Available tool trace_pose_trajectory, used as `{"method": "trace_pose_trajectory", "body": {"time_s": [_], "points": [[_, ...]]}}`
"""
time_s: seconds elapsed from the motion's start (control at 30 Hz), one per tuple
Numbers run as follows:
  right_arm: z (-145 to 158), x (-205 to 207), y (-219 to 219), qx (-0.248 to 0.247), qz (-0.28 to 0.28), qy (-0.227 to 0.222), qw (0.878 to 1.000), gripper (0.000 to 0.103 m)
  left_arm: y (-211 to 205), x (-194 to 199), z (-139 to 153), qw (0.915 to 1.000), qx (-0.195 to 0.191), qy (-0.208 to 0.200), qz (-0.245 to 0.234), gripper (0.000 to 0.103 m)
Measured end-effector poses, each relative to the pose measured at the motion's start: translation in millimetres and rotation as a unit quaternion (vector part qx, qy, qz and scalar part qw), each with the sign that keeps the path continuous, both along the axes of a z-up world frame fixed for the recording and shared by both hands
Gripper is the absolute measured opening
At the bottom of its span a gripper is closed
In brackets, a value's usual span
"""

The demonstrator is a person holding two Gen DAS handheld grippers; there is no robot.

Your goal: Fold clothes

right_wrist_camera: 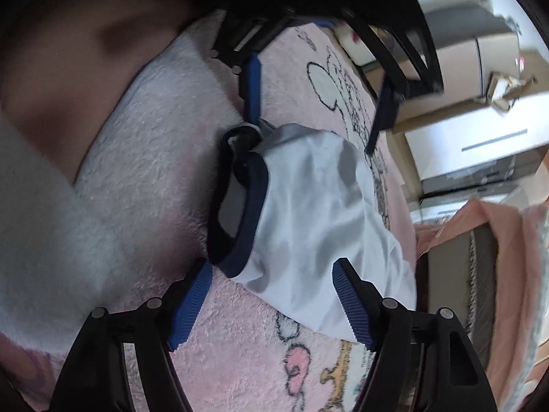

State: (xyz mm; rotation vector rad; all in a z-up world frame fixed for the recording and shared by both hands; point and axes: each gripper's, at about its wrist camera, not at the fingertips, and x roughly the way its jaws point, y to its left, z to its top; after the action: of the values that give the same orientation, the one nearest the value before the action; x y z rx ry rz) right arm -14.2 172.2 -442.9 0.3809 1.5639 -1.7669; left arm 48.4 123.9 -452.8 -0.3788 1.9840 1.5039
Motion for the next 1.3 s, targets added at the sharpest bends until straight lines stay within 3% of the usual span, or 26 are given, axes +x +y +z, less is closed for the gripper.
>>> {"method": "trace_pose_trajectory", "body": {"time_s": [0.13,0.23,0.43,0.47,0.53,0.6,0.7,0.93,1.07,1.17,1.3], "points": [[0.6,-15.5,-2.4,-0.007,-0.013,0.006,1.000,0.075,-9.5,-0.6,-5.0,1.0000,-0.007,0.006,-0.001,0.094],[-2.3,-25.9,-3.8,-0.018,-0.021,0.011,1.000,0.078,-8.9,-3.7,-3.8,0.9999,0.004,0.007,-0.012,0.102],[-8.6,-26.3,-7.2,-0.024,-0.015,0.062,0.998,0.080,-6.1,-20.9,5.7,0.9986,0.026,-0.043,-0.015,0.103],[-7.9,-27.7,-7.7,-0.023,-0.017,0.060,0.998,0.080,-6.0,-14.5,6.0,0.9986,0.028,-0.038,-0.024,0.103],[-5.3,-31.5,-9.2,-0.021,-0.025,0.054,0.998,0.080,-9.7,-10.1,0.6,0.9973,0.030,0.021,-0.063,0.103],[-3.8,-31.2,-5.4,-0.018,-0.048,0.044,0.998,0.080,-17.0,-7.0,-9.6,0.9905,0.017,0.068,-0.118,0.103],[-0.1,-27.1,2.0,-0.015,-0.052,0.026,0.998,0.080,-20.8,-3.3,-14.3,0.9861,0.022,0.068,-0.150,0.103],[-5.2,-27.7,2.2,-0.017,-0.043,0.038,0.998,0.081,-13.0,-12.1,-5.9,0.9905,0.055,0.036,-0.121,0.103],[-6.1,-32.6,-0.6,-0.022,-0.056,0.035,0.998,0.092,-5.9,-10.0,-9.4,0.9864,0.073,0.048,-0.139,0.103],[-8.1,-27.3,-5.2,-0.017,-0.061,0.047,0.997,0.093,3.0,-4.3,-12.4,0.9797,0.088,0.075,-0.164,0.103],[-14.6,-18.8,-10.4,-0.001,-0.050,0.087,0.995,0.093,3.6,-7.8,-9.9,0.9808,0.104,0.059,-0.154,0.103]]}}
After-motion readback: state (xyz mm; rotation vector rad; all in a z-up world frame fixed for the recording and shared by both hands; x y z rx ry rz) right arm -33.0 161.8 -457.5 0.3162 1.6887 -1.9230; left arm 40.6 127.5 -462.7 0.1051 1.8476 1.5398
